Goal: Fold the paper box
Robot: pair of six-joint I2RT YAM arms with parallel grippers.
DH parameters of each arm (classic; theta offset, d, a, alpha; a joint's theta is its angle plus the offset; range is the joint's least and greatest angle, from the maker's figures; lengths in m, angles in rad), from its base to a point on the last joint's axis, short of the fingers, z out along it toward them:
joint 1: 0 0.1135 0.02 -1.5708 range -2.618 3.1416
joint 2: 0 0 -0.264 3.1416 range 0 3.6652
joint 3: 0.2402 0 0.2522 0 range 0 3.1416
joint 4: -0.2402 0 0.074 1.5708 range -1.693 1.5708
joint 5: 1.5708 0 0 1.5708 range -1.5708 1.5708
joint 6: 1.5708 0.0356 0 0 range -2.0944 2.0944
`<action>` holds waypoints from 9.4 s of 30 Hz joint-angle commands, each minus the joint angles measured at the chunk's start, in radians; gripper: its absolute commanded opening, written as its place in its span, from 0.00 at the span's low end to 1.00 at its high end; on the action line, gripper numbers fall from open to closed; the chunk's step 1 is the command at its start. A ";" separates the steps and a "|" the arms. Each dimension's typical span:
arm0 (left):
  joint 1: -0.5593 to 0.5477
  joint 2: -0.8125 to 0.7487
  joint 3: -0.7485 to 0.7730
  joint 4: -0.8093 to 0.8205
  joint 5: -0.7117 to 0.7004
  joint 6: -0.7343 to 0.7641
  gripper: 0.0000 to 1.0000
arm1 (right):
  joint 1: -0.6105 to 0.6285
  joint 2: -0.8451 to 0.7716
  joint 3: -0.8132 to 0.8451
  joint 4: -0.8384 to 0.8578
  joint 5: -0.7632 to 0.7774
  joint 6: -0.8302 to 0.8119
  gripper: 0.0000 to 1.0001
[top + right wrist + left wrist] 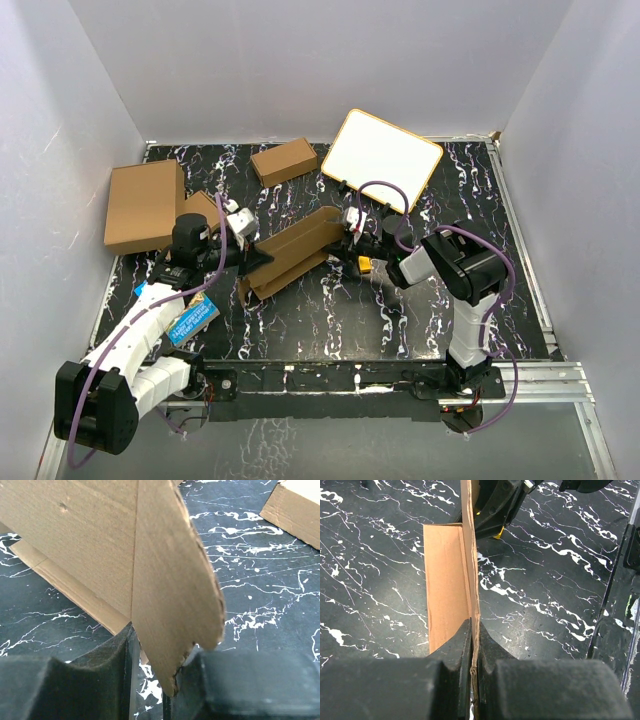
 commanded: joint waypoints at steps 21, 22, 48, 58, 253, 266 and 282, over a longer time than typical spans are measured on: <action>0.000 0.020 0.098 0.130 -0.272 -0.546 0.10 | 0.016 -0.116 0.597 -1.382 0.118 -0.371 0.08; 0.002 0.019 0.096 0.134 -0.276 -0.563 0.14 | 0.016 -0.116 0.618 -1.431 0.129 -0.380 0.08; 0.040 0.237 0.129 0.117 -0.158 -0.721 0.34 | 0.050 0.107 0.989 -1.859 0.297 -0.427 0.11; 0.046 0.258 0.090 0.127 -0.203 -0.690 0.00 | 0.055 0.080 0.874 -1.743 0.299 -0.409 0.17; 0.028 0.355 0.315 -0.067 -0.173 -0.320 0.00 | 0.039 -0.126 0.689 -1.475 0.333 -0.260 0.66; 0.029 0.581 0.554 -0.396 0.110 0.059 0.00 | -0.363 -0.427 0.447 -1.354 -0.341 -0.238 0.73; -0.042 0.848 0.965 -0.790 0.107 0.536 0.00 | -0.386 -0.452 0.277 -1.084 -0.425 -0.156 0.99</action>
